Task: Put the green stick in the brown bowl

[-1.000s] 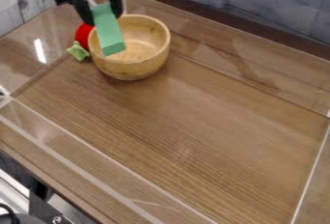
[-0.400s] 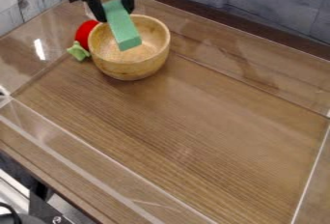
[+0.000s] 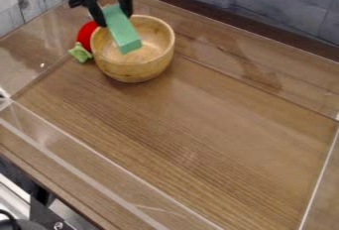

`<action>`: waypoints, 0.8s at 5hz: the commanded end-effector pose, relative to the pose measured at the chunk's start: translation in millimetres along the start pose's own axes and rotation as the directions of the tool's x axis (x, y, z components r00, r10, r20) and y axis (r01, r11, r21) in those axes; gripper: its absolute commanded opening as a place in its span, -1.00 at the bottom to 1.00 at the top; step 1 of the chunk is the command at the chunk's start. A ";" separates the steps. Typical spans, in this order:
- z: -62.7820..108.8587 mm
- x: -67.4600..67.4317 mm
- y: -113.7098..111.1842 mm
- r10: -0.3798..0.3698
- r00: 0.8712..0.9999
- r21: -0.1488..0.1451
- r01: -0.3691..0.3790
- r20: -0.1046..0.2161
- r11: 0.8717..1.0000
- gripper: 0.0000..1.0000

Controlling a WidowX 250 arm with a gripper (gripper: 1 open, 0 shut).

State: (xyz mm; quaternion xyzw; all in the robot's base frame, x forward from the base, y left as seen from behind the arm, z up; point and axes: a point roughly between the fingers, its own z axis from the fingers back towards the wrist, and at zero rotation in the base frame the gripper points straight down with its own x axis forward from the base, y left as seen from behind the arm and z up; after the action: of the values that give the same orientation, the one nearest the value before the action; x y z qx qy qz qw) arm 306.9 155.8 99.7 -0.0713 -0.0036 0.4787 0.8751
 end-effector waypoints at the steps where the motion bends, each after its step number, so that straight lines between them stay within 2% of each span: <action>1: 35.8 15.7 -5.0 -0.021 0.997 -0.028 0.023 0.070 0.999 -1.00; 2: 49.9 21.6 -0.2 -0.033 0.997 -0.025 0.035 0.066 0.999 -1.00; 4: 32.2 24.3 7.6 -0.020 0.998 -0.011 0.021 0.061 1.000 -1.00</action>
State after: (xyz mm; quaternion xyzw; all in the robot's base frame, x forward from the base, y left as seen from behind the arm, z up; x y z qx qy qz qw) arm 310.4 177.9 113.3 -0.0650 -0.0094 0.4685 0.8810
